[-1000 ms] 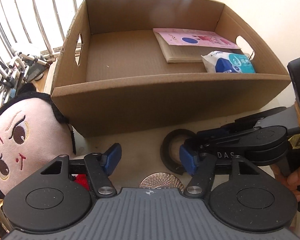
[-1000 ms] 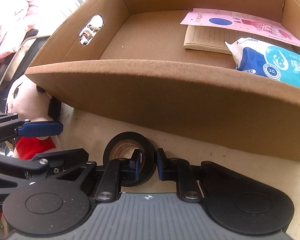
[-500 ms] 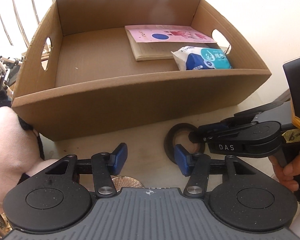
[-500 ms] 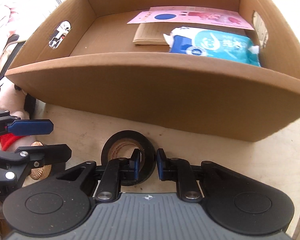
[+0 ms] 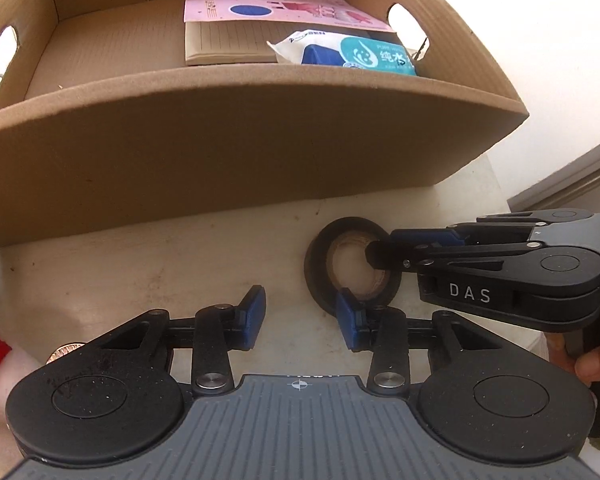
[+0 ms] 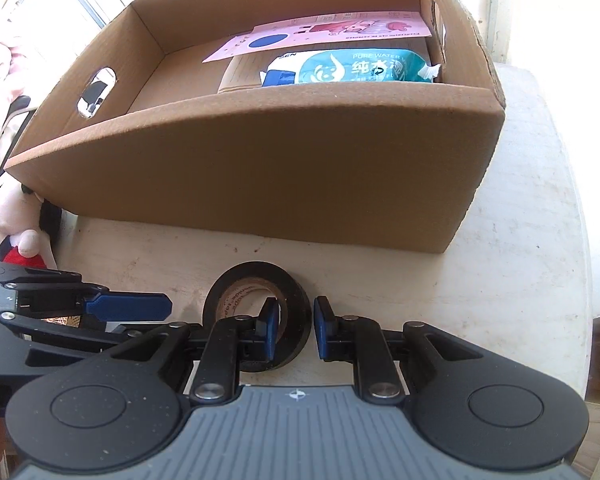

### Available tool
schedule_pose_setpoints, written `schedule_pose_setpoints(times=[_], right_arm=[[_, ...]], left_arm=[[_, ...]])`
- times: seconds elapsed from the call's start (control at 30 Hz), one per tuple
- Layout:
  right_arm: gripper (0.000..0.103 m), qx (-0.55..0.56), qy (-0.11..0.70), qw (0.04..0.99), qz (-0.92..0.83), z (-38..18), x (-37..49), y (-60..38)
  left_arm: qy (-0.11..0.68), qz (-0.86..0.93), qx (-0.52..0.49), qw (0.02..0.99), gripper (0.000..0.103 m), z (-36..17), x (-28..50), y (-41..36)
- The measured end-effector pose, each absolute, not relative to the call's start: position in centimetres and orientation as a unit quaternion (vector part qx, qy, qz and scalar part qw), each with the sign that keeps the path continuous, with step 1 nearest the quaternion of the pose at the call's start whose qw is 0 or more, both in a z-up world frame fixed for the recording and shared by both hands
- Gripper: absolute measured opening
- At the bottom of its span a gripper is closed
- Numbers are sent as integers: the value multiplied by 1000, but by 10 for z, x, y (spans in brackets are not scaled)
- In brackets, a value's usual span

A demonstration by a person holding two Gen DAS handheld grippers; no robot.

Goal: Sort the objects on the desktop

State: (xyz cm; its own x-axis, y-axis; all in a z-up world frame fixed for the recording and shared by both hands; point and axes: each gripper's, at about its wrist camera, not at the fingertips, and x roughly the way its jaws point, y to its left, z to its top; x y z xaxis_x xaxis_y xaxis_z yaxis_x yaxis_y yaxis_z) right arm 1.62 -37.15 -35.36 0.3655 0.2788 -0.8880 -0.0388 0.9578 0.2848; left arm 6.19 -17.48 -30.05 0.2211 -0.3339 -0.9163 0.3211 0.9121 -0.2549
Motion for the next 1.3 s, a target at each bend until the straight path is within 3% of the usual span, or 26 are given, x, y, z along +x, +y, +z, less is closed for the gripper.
schedule_pose_setpoints(times=[0.6,1.3], right_arm=[[20,142,552,814,111,-358,20,-379],[20,155,555,811,99,-357,18,-378]], left_arm=[[606,-220,-53,762,22,-316,77,-185],[608,-213,-68,761,21,-319,78,-188]])
